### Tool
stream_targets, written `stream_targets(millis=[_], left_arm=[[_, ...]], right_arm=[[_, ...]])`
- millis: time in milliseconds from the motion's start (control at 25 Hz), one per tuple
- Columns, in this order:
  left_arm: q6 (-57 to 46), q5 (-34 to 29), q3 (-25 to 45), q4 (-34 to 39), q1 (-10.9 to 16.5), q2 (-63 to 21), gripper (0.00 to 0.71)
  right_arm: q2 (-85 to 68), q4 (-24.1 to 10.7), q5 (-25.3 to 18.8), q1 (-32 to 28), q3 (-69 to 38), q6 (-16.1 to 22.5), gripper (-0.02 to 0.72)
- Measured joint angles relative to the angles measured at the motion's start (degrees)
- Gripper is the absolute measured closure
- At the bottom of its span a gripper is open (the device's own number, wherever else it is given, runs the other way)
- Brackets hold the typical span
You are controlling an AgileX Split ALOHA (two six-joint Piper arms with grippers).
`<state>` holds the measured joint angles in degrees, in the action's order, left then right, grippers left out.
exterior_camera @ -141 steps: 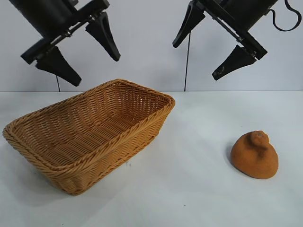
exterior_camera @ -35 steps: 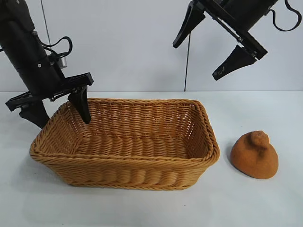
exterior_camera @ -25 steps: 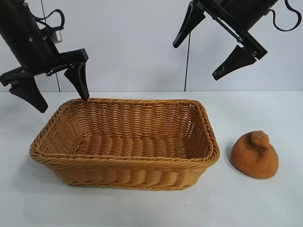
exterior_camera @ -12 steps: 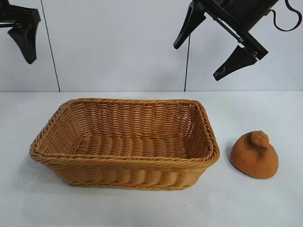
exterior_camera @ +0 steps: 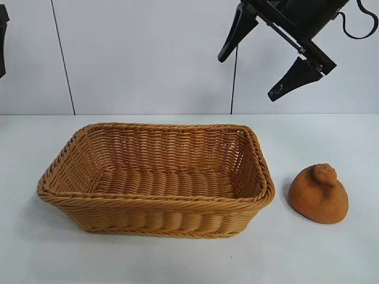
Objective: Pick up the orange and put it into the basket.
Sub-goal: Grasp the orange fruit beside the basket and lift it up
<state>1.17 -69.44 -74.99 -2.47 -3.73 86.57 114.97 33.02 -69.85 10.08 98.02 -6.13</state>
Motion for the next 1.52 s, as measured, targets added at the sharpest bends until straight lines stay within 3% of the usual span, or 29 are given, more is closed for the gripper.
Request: stream_targets(millis=[240,480,760,960,1120,1280,1360,1520], left_arm=[[0.0,-0.1,18.8,0.7,0.0,-19.4,0.098],[0.0,1.8,33.3,1.4,0.0,-41.6,0.098],[0.0,6.9,42.6,1.4,0.0,-66.3,0.098],[0.0,7.4,46.1,1.2,0.0,-76.9,0.098],[0.0,8.2,46.2,1.1,0.0,-80.0,0.098],[0.0,8.3,46.2,1.0,0.0,-83.8,0.098],[0.0,8.3,46.2,1.0,0.0,-86.2,0.098],[0.0,8.3,46.2,1.1,0.0,-86.8,0.098]], right_arm=[[0.0,-0.1,0.0,0.0,0.0,0.0,0.01],[0.0,-0.1,0.0,0.0,0.0,0.0,0.01],[0.0,-0.1,0.0,0.0,0.0,0.0,0.01],[-0.9,-1.2,0.0,0.0,0.0,0.0,0.01],[-4.2,-9.3,0.0,0.0,0.0,0.6,0.01],[-7.7,-21.9,-0.1,0.0,0.0,5.0,0.01],[-8.2,-26.6,-0.1,0.0,0.0,6.5,0.01],[-8.2,-28.0,0.0,0.0,-0.8,7.1,0.01]])
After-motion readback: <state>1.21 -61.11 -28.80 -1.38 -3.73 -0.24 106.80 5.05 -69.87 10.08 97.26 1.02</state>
